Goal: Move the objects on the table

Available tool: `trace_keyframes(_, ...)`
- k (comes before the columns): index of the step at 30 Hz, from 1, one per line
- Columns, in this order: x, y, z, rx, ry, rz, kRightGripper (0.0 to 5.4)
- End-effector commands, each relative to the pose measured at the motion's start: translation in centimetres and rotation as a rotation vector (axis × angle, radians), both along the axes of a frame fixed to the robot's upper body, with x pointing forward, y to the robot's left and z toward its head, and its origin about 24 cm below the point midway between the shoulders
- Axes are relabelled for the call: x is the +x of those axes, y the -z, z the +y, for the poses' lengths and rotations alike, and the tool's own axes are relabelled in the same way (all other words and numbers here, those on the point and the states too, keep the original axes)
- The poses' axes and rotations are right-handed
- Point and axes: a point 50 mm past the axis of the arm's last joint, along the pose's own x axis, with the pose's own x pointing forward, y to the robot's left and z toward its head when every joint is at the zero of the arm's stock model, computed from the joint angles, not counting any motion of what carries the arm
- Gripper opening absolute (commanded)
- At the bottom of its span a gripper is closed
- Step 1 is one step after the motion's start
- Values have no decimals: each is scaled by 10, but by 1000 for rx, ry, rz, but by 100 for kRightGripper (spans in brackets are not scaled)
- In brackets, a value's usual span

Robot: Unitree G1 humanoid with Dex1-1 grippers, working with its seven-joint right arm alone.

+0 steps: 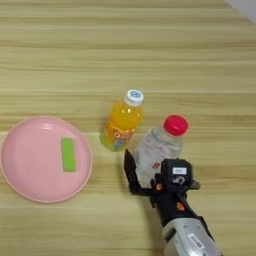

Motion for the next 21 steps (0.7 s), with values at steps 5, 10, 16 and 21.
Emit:
trace_keyframes(5, 5, -17, -1, -50, -9, -72, 538)
trace_keyframes(10, 5, -19, -2, -53, -7, -75, 538)
trace_keyframes(16, 4, -23, -2, -59, -6, -88, 538)
trace_keyframes(21, 3, -30, -3, -66, 3, -109, 538)
